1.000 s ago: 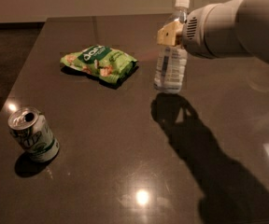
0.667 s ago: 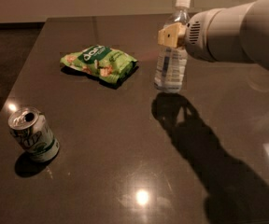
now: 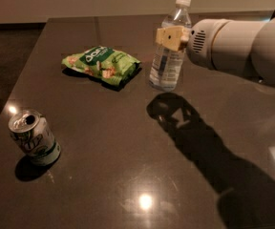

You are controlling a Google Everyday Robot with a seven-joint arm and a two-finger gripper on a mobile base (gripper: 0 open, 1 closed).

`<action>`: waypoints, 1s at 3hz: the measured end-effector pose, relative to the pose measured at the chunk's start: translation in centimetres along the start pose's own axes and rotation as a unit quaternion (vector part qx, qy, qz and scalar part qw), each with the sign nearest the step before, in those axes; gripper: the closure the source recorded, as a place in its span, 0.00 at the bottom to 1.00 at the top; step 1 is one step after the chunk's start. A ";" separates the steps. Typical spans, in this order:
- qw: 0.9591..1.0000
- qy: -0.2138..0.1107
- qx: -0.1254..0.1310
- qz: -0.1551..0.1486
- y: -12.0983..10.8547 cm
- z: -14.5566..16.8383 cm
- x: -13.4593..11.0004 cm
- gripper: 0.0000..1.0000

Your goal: Place blue plastic bottle upright

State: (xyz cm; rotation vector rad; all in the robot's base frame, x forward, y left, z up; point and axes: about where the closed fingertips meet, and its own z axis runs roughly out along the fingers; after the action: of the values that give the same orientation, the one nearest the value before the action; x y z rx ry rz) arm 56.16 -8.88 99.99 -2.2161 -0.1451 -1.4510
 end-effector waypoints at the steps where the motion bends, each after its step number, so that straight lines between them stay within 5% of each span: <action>1: 0.999 0.034 0.027 0.008 0.7 -0.2 0.6 1.00; 2: 0.997 0.056 0.042 -0.025 2.6 -1.4 -0.4 1.00; 3: 0.991 0.075 0.050 -0.094 2.9 -2.9 -1.6 1.00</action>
Offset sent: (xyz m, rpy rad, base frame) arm -0.0513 -0.0189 -0.0134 -0.2833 -0.4347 0.2452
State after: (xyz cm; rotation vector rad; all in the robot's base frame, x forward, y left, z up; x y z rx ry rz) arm 54.04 -12.51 98.53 -2.0498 -0.3773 -1.6666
